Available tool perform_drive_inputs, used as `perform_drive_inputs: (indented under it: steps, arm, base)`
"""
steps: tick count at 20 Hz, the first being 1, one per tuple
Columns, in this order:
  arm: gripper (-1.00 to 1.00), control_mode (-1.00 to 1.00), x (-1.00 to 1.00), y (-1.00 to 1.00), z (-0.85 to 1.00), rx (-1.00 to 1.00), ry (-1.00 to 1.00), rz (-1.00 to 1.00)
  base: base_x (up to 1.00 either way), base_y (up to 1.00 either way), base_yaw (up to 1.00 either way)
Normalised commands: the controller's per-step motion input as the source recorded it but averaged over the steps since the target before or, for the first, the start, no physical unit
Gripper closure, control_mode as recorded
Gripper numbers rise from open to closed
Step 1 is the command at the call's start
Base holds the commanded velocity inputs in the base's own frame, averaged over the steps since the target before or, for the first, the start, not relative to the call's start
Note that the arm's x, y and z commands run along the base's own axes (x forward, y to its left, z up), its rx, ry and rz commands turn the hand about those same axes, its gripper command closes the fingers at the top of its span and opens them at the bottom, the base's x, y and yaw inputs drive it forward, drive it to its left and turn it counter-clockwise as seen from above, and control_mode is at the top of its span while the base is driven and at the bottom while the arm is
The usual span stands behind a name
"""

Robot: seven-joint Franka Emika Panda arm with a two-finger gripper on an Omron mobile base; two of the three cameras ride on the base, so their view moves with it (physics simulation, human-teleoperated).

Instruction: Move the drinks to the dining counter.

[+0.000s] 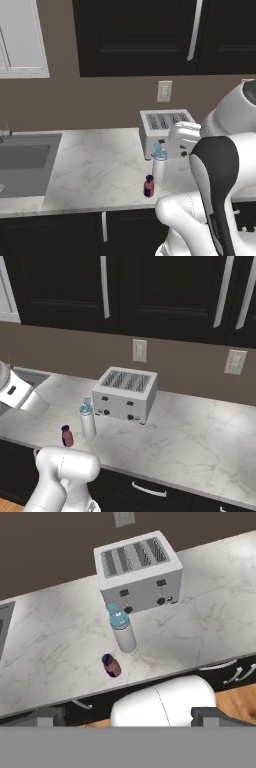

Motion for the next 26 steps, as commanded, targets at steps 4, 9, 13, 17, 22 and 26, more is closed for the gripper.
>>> perform_drive_inputs:
  steps: [4, 9, 13, 17, 22, 26]
  arm:
    - [-1.0, -1.0, -0.26, 0.11, -0.02, 0.06, 0.0, 0.0]
    - [-1.0, -1.0, -0.25, 0.17, -0.21, 0.01, 0.04, 0.0]
    - [-1.0, -1.0, -0.03, 0.13, -0.25, 0.0, 0.16, 0.0]
    - [-1.0, -1.0, 0.08, -0.21, 0.0, 0.04, 0.13, 0.01]
    - [-1.0, -1.0, 0.01, -0.33, -0.05, 0.03, 0.01, 0.1]
    - [-1.0, -1.0, 0.0, -0.32, -0.05, 0.0, -0.11, 0.2]
  base:
    - [0.0, 0.0, 0.0]
    - [0.0, 0.0, 0.0]
    - [0.0, 0.0, 0.0]
    - [0.0, 0.0, 0.0]
    - [0.0, 0.0, 0.0]
    - [0.0, 0.0, 0.0]
